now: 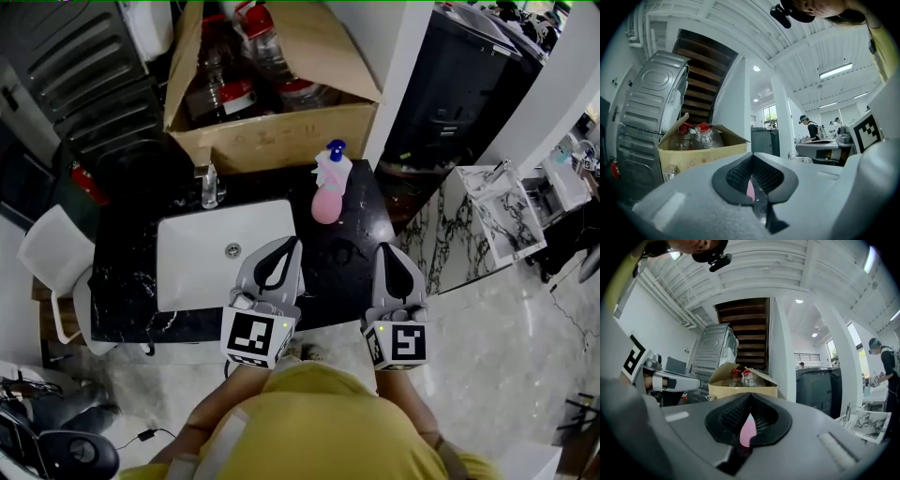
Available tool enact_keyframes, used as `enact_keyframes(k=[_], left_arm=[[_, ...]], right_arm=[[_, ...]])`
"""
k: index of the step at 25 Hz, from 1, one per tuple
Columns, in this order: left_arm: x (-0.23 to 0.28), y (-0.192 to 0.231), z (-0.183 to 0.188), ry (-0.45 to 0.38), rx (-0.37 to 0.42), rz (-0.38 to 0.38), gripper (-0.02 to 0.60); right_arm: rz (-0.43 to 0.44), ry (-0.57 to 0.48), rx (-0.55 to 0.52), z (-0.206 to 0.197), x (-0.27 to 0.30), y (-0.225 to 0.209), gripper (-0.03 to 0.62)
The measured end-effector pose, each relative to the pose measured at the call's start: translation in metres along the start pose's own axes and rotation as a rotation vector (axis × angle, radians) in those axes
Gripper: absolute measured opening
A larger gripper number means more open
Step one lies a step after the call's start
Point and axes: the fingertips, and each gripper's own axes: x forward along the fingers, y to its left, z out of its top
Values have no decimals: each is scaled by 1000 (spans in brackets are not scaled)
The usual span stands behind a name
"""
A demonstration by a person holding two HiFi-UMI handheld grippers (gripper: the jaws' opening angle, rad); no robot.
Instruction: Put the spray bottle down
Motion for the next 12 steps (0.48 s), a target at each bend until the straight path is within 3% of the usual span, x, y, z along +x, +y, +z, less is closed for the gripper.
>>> enact_keyframes(k=[12], left_arm=[[1,4,-1,0,-6,-5,3]], right_arm=[[2,18,1,-2,3,0,0]])
